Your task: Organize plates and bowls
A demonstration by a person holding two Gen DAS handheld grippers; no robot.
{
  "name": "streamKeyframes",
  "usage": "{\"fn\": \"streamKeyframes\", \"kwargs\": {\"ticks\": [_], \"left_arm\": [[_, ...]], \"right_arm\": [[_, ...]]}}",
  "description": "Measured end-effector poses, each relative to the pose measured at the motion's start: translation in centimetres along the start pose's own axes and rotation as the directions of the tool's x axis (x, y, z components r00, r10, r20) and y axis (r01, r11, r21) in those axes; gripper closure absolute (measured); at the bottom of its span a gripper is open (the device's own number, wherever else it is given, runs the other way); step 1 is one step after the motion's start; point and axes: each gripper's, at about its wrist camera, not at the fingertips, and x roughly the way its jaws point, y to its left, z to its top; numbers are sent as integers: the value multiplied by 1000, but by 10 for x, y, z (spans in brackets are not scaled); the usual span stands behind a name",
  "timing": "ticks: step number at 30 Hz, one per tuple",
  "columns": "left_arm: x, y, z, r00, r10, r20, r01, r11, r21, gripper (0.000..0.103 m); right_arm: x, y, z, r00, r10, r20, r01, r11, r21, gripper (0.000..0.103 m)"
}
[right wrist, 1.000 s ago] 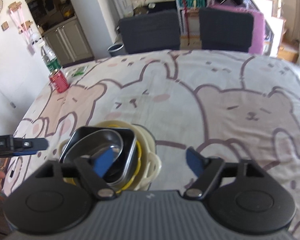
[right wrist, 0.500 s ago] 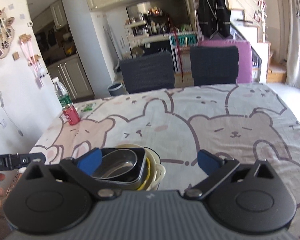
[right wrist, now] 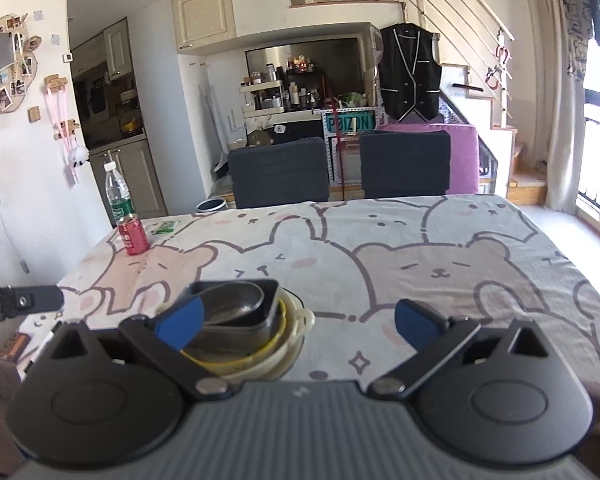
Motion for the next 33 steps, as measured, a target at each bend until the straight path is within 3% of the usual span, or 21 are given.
{"fn": "streamKeyframes", "kwargs": {"ticks": [14,33], "left_arm": [[-3,-6,-41,996,88,2,-88,993,76,0],[-2,-6,-57,996,91,-7,-90,992,86,0]], "right_arm": [[-13,6,-38,998,-59,32,61,997,-53,0],[-15,8,-52,997,-72,41,75,993,-91,0]]}}
